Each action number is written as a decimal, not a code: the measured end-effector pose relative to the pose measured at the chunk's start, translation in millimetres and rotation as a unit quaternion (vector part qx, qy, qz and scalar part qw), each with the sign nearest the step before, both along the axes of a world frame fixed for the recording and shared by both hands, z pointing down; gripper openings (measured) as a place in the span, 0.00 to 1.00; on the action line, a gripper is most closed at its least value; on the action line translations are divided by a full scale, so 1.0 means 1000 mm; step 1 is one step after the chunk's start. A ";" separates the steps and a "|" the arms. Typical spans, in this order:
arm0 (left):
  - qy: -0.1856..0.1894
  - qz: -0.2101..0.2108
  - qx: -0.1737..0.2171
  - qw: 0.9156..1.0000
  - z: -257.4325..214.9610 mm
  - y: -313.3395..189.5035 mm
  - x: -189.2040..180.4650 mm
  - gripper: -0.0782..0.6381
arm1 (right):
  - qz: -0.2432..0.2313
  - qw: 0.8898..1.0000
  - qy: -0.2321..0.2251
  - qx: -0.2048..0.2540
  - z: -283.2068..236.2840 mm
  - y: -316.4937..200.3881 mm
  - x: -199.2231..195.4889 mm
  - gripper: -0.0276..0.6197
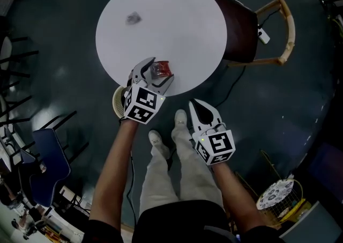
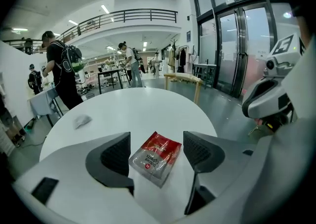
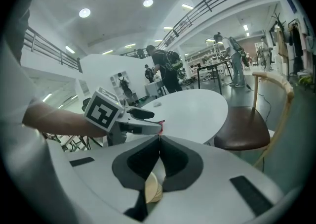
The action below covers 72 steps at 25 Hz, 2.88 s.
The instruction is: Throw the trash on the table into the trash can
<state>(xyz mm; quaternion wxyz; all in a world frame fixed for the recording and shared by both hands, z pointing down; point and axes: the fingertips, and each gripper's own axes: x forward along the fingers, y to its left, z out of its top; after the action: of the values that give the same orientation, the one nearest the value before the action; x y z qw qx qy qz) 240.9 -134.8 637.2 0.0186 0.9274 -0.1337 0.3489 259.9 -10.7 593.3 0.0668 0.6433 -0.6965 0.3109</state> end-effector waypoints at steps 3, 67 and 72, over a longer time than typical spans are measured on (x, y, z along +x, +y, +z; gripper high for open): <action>-0.014 0.007 0.003 1.000 0.006 -0.004 0.005 0.60 | 0.003 1.000 0.000 -0.002 0.003 0.000 0.002 0.07; 0.001 -0.179 -0.020 0.984 -0.021 0.015 -0.143 0.17 | -0.114 0.993 0.003 -0.011 0.020 -0.029 -0.038 0.07; 0.001 -0.214 -0.034 0.976 -0.003 0.021 -0.196 0.17 | -0.133 0.991 0.005 -0.016 0.031 -0.035 -0.073 0.07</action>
<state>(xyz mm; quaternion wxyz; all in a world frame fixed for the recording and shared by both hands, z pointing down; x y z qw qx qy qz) 44.6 -113.5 633.7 0.1246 0.8762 -0.3174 0.3406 186.6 -45.5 624.6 0.1215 0.5457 -0.7700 0.3074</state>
